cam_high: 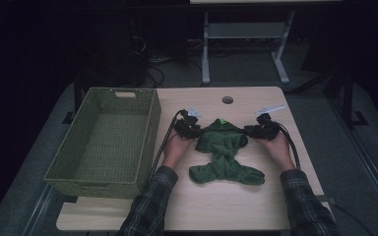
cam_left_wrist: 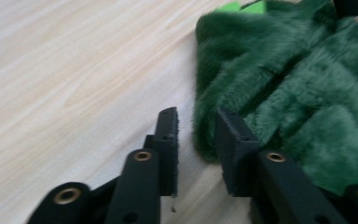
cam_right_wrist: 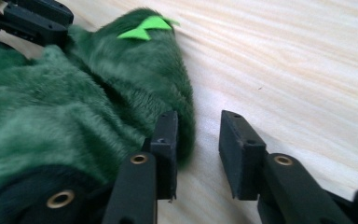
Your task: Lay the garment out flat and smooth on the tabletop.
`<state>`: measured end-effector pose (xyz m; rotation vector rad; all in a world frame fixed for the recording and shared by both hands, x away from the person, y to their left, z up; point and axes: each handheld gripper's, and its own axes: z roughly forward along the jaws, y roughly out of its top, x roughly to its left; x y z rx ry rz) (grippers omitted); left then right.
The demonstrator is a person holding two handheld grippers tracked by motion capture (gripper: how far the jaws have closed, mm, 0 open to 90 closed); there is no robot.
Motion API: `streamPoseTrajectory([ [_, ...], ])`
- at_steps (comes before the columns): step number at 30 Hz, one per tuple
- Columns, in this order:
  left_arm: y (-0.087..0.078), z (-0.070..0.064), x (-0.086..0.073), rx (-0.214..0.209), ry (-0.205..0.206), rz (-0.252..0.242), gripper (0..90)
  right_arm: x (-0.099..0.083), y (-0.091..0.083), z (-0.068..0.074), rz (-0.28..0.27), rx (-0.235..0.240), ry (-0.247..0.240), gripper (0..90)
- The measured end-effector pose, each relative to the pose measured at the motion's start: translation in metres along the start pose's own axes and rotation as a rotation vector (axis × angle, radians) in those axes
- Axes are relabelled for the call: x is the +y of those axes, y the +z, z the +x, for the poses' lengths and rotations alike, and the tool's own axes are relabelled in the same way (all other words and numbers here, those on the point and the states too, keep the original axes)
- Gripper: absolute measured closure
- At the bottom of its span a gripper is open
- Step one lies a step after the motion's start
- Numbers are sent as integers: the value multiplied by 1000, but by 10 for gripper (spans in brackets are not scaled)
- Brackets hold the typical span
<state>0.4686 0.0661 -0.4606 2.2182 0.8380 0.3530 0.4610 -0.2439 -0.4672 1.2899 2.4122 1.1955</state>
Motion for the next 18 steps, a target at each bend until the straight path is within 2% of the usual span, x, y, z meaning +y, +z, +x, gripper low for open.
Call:
streamPoseTrajectory([
  [1, -3, 0, 1, 2, 1, -4, 686, 0, 0, 0, 0, 0, 0, 638],
  [5, -15, -2, 6, 3, -4, -26, 587, 3, -14, 2, -16, -5, -14, 615],
  [7, -25, -4, 8, -9, -10, -32, 525, 6, -23, 4, -30, -15, -23, 610],
  [12, -39, -9, 8, -27, -1, -39, 461, 8, -33, 10, -30, -25, -34, 583],
  [13, -45, -13, 6, -52, -9, -48, 426, 7, -38, 13, -26, -31, -29, 563],
  [18, -55, -22, 0, -72, -2, -50, 349, 4, -46, 15, -22, -28, -6, 527],
])
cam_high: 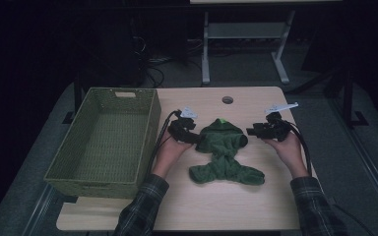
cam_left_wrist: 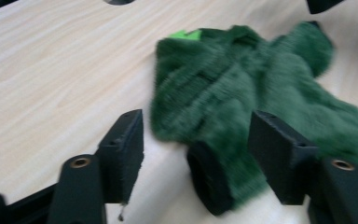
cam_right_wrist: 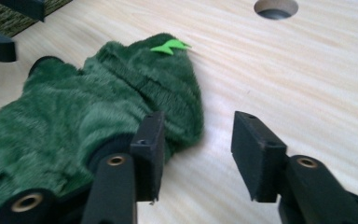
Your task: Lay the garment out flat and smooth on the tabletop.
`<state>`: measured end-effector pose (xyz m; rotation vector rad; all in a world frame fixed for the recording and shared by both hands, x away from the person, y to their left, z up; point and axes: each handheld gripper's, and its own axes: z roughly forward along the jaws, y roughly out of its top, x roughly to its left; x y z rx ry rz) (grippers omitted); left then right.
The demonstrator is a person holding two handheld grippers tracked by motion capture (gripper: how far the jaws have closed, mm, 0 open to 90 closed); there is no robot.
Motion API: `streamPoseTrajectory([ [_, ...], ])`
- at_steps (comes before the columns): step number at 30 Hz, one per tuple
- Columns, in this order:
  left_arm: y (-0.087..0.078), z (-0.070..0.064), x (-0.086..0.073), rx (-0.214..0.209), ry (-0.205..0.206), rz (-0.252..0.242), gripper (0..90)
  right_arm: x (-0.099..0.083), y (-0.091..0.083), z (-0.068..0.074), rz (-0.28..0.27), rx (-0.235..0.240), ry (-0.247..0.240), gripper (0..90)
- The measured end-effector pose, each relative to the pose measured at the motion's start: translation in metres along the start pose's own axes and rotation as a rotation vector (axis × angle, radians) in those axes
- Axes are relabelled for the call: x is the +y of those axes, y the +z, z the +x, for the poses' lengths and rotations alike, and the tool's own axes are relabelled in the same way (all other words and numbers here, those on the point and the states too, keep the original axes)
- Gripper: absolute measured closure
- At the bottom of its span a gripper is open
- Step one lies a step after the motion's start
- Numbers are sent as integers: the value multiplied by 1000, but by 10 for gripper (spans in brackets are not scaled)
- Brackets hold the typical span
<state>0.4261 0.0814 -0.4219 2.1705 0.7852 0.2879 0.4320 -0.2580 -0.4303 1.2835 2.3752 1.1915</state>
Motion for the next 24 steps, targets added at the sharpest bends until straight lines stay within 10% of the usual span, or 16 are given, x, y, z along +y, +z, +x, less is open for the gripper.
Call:
streamPoseTrajectory([
  [24, -57, -76, -78, -53, 72, -24, 129, -33, -31, 49, -19, -38, -45, 473],
])
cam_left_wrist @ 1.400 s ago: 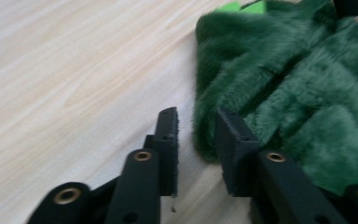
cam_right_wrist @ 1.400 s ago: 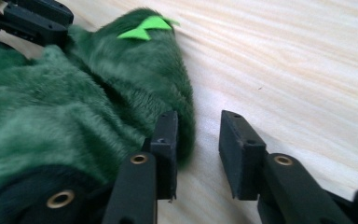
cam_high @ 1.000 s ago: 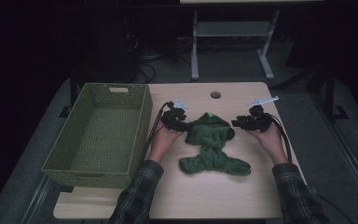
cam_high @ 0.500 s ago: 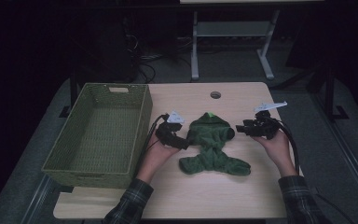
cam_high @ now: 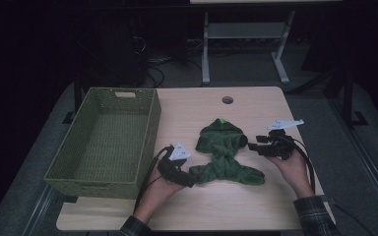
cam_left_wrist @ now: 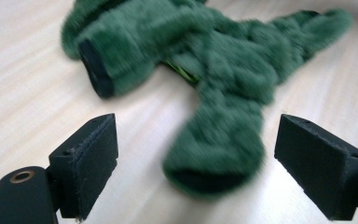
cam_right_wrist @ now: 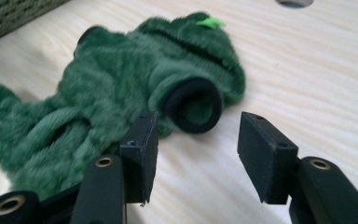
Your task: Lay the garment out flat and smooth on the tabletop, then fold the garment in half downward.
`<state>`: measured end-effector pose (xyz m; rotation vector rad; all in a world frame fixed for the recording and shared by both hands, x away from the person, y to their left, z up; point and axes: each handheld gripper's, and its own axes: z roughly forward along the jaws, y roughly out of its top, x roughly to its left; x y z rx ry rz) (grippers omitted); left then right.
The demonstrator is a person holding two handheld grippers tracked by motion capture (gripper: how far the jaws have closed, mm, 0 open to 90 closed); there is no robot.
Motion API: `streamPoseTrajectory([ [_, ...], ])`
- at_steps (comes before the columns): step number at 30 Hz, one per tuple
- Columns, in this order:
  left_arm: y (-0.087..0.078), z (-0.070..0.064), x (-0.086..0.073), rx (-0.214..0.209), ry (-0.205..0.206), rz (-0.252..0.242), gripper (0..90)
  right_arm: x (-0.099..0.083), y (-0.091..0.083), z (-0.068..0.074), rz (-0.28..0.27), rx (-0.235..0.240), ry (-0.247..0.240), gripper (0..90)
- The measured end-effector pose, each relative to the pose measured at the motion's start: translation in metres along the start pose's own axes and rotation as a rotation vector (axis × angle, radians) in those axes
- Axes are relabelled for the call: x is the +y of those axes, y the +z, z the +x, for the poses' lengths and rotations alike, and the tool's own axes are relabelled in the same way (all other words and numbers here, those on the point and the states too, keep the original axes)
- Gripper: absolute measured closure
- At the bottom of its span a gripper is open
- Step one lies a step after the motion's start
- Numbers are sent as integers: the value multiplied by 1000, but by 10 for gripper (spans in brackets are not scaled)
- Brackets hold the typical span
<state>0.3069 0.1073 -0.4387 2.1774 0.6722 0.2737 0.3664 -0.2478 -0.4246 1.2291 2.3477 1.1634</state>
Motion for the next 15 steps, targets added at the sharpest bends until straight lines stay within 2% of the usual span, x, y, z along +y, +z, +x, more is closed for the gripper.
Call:
streamPoseTrajectory([
  [1, -1, -2, -4, -2, -6, -4, 129, -2, 0, 1, 5, 2, -2, 474],
  [3, -4, -7, -11, 18, 19, 15, 129, -5, -1, 4, 0, -2, -12, 482],
  [5, -5, -10, -20, 30, 27, 38, 129, -9, -3, 9, 0, 7, -10, 482],
  [11, -6, -16, -35, 32, 31, 63, 129, -11, -4, 20, 2, 16, -33, 471],
  [15, -5, -20, -47, 36, 34, 79, 128, -9, -3, 34, -2, 45, -66, 463],
])
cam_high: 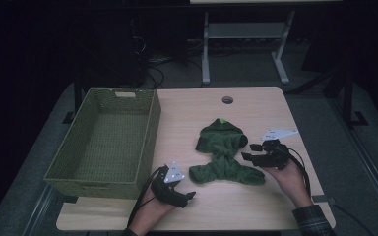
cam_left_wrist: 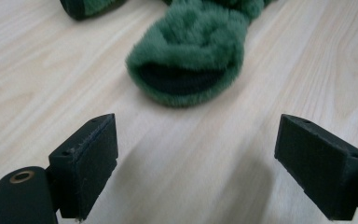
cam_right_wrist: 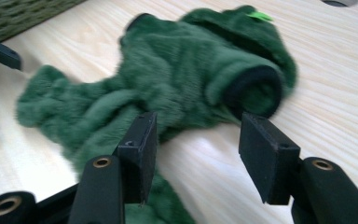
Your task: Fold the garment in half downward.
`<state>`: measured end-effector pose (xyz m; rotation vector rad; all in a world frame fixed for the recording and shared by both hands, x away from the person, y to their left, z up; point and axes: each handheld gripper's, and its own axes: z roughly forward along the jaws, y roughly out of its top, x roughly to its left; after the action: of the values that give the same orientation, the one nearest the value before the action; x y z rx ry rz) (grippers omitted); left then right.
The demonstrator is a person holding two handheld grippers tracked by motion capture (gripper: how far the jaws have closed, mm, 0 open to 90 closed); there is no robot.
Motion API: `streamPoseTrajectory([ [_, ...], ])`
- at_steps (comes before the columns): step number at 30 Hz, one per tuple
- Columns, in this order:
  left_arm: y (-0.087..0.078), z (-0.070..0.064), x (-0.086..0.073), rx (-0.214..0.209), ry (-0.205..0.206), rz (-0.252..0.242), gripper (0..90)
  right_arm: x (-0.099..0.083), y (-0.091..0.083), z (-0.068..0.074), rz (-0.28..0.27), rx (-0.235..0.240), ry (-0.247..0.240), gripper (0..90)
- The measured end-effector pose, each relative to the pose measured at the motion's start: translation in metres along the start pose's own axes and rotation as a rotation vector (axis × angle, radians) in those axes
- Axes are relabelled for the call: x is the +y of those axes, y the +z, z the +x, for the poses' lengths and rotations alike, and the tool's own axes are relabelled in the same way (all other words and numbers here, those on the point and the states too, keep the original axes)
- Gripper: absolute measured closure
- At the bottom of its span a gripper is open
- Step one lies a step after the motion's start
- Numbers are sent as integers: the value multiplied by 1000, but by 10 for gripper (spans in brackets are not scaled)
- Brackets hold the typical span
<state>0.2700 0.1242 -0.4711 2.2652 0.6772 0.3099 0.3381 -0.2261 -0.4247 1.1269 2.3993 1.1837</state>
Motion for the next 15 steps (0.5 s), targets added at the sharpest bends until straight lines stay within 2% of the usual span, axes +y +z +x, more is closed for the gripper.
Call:
streamPoseTrajectory([
  [2, 0, 0, -2, 0, 2, 4, 127, 1, 0, 2, -1, 3, -5, 463],
  [8, -1, -1, -9, -2, 3, -1, 127, 5, 3, 22, -20, 43, -33, 474],
  [10, -1, -2, -9, -1, 0, -4, 127, 8, 6, 34, -18, 59, -43, 489],
  [11, -1, -2, -9, -1, 0, -4, 127, 8, 6, 34, -18, 59, -43, 489],
  [14, -1, -1, -9, -10, -16, -4, 125, 12, 9, 50, -22, 87, -61, 513],
  [15, -1, -1, -9, -9, -5, 0, 126, 13, 10, 54, -26, 94, -74, 522],
])
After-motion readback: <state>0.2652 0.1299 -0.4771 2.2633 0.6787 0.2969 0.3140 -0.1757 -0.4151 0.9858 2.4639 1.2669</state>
